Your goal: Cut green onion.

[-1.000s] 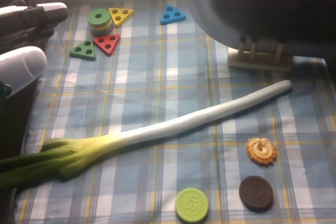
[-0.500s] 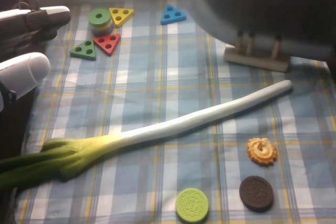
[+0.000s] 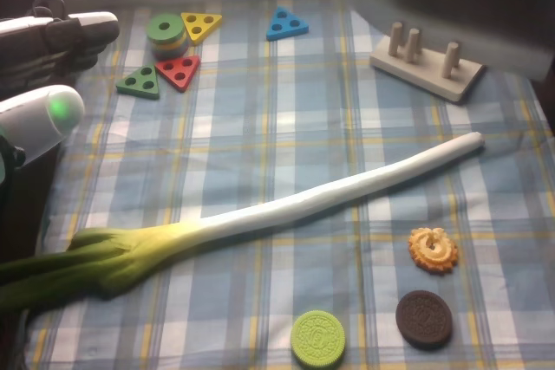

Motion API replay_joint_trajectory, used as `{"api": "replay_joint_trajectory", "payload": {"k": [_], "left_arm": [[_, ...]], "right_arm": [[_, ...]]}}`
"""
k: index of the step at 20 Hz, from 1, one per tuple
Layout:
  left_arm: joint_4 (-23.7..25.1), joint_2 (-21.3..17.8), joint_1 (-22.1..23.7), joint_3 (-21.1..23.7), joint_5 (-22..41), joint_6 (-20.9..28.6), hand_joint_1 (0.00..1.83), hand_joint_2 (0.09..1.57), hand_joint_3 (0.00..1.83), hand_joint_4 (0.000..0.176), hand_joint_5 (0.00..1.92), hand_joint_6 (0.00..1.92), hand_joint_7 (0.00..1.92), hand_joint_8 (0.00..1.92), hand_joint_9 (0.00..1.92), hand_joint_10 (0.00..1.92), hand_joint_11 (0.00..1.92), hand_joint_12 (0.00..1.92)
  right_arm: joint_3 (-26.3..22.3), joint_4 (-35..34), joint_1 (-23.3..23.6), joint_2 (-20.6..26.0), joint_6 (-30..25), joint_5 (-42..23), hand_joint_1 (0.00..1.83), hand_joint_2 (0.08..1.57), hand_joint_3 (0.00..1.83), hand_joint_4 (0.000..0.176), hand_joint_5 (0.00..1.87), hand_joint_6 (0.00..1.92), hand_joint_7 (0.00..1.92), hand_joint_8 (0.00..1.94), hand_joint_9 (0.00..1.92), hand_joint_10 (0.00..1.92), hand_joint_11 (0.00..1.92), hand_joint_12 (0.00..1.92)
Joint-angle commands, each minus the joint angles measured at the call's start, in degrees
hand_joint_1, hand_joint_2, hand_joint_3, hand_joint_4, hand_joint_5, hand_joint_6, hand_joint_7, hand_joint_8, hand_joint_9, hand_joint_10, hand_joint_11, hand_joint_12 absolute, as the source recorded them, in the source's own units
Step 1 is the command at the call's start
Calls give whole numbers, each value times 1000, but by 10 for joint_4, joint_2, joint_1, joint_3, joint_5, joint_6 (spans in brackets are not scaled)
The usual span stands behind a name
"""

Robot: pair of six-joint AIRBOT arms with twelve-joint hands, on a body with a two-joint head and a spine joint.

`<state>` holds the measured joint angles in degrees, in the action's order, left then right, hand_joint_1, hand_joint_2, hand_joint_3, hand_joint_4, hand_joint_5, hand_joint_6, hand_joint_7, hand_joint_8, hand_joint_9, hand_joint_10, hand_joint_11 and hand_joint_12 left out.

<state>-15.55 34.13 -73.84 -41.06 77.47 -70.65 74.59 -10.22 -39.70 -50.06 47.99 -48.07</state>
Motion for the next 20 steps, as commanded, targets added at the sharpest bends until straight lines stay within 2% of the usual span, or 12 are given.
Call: {"api": "replay_joint_trajectory", "payload": {"k": [1,2,6,7,8,10,12,13,15,16,17,20], "left_arm": [[-2,3,6,-4,66,5,415,1394,2,46,478,0,486,3,489,0,9,897],[-1,4,7,-4,64,5,381,1402,4,48,458,1,482,0,490,1,12,892],[4,5,8,-5,61,6,409,1401,0,29,497,7,532,11,522,8,20,895],[8,6,10,-5,56,6,422,1405,1,10,525,16,554,16,516,5,8,890],[15,7,13,-6,48,6,380,1415,1,6,526,5,576,7,534,4,25,862],[35,10,26,-10,21,6,351,1434,5,8,513,0,526,0,502,0,3,825],[72,12,61,-17,-31,5,404,1433,1,12,499,0,463,1,443,1,0,764],[88,13,80,-20,-55,4,395,1438,2,0,511,2,476,3,440,1,0,829],[138,18,136,-26,-143,-10,282,1462,0,0,521,3,570,7,502,8,26,949],[166,25,165,-28,-190,-17,33,1503,4,0,497,0,523,0,497,1,44,832],[195,33,190,-31,-233,-20,33,1503,4,0,497,0,523,0,497,1,44,832],[278,71,257,-40,-338,-20,0,1430,0,0,224,3,233,6,178,4,1,250]], "right_arm": [[1,-11,10,8,-4,-84,320,1456,0,163,1024,1921,1173,1941,1310,1921,1352,1921],[0,-7,12,8,-4,-85,335,1449,0,173,1017,1921,1166,1941,1315,1921,1346,1921],[-4,-1,18,9,-4,-95,347,1425,0,175,1104,1921,1228,1941,1345,1921,1380,1921],[-6,0,18,10,-4,-100,360,1405,0,175,1128,1921,1259,1941,1363,1921,1387,1921],[-10,1,18,12,-4,-106,402,1402,0,175,1142,1921,1302,1941,1415,1921,1432,1921],[-18,10,18,14,-4,-120,450,1388,0,175,1078,1921,1235,1941,1363,1921,1401,1921],[-27,20,20,17,-4,-140,417,1390,0,170,1049,1921,1240,1941,1367,1921,1406,1921],[-31,24,20,19,-4,-145,398,1387,0,168,1064,1921,1254,1941,1375,1921,1404,1921],[-41,36,21,24,-4,-154,356,1420,8,163,1028,1921,1256,1941,1390,1921,1416,1921],[-45,42,20,25,-4,-156,340,1436,5,155,1019,1921,1276,1941,1391,1921,1403,1921],[-48,47,20,25,-4,-157,340,1436,5,155,1019,1921,1276,1941,1391,1921,1403,1921],[-61,59,20,25,-4,-172,346,1408,0,145,1101,1921,1346,1941,1443,1921,1449,1921]]}}
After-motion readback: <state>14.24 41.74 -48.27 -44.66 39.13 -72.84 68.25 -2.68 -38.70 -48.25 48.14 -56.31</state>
